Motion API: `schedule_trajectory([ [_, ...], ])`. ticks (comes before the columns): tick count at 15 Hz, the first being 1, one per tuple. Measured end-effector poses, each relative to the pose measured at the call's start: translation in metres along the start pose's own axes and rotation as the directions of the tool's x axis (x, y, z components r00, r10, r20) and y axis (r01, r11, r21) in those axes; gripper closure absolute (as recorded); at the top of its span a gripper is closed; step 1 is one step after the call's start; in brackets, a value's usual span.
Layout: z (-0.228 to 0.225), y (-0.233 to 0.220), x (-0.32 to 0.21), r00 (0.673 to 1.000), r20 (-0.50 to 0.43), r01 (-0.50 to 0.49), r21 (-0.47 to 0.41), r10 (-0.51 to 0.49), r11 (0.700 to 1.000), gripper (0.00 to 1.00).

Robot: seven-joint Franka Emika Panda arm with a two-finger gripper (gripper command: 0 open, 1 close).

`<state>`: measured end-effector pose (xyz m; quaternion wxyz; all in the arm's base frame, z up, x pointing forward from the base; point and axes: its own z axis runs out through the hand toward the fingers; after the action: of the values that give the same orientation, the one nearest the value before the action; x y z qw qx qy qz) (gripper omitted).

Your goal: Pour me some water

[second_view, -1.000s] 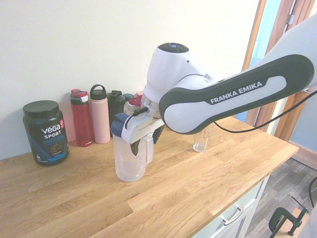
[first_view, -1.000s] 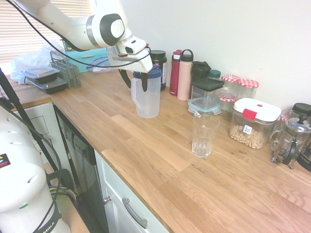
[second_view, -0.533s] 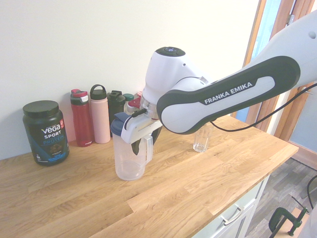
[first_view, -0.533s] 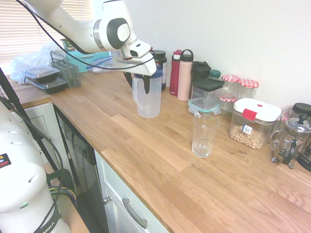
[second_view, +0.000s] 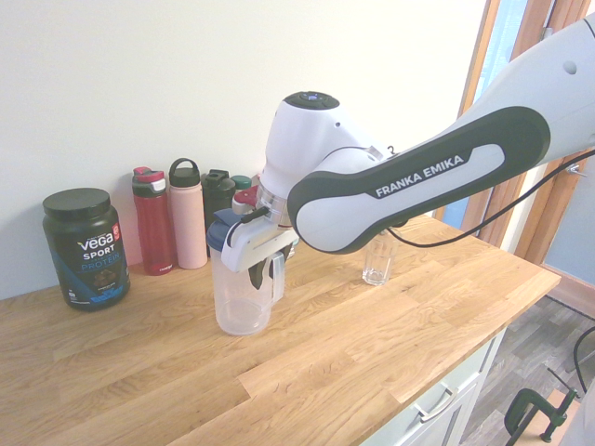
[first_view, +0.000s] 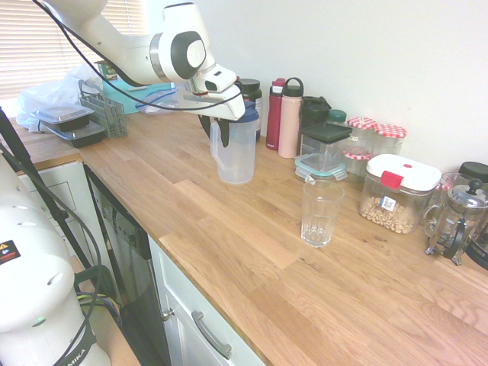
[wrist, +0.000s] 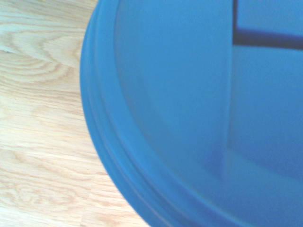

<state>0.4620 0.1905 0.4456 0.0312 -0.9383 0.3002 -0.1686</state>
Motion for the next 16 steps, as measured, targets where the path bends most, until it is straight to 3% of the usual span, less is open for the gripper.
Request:
schedule_trajectory([
  [6, -0.007, 0.0, -0.005, 1.0, -0.005, 0.005, 0.004, -0.005, 1.0, 1.0],
  [9, -0.039, 0.009, -0.017, 0.999, -0.041, 0.013, 0.01, -0.012, 1.0, 1.0],
  [13, -0.091, 0.053, -0.047, 0.997, -0.075, -0.015, -0.008, 0.014, 1.0, 1.0],
  [16, -0.101, 0.108, -0.061, 0.997, -0.051, -0.067, -0.044, 0.064, 0.997, 1.0],
])
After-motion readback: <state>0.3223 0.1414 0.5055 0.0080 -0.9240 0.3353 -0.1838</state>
